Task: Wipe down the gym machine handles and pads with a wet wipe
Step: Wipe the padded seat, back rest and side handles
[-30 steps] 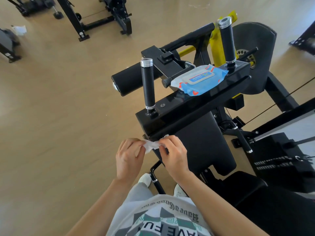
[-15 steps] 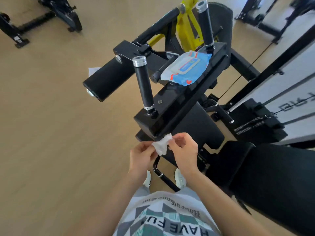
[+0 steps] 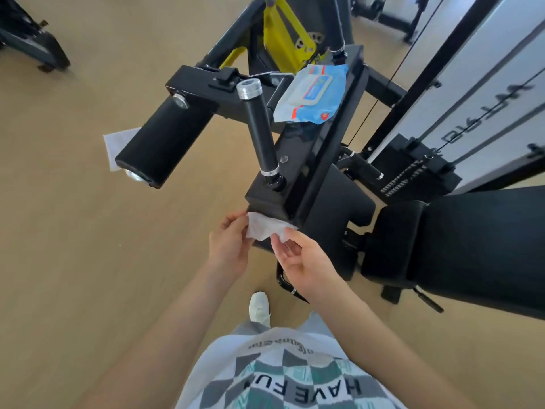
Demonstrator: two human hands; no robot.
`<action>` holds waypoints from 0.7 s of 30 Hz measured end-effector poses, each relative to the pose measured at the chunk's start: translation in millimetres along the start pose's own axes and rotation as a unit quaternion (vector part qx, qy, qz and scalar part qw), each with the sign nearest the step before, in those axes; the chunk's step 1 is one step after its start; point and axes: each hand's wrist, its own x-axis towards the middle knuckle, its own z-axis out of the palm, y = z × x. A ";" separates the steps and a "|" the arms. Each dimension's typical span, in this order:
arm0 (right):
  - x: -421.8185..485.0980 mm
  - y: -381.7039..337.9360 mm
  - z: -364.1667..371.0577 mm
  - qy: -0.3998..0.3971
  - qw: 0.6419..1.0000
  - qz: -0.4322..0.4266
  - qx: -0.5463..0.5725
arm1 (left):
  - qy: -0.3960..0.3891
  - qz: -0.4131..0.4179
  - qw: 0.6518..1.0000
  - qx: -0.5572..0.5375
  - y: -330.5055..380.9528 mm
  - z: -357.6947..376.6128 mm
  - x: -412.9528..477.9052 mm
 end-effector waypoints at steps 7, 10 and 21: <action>-1.8 -2.6 -3.1 -0.016 0.998 -0.026 0.060 | -0.114 -0.047 0.987 0.100 -21.3 -1.9 -1.5; -4.7 -6.0 -7.8 -0.002 0.997 -0.061 0.054 | -0.136 -0.077 0.981 0.115 -33.5 5.4 -0.1; 14.7 25.4 16.6 -0.049 0.998 -0.032 0.009 | -0.071 -0.049 0.996 0.001 7.6 -9.9 28.5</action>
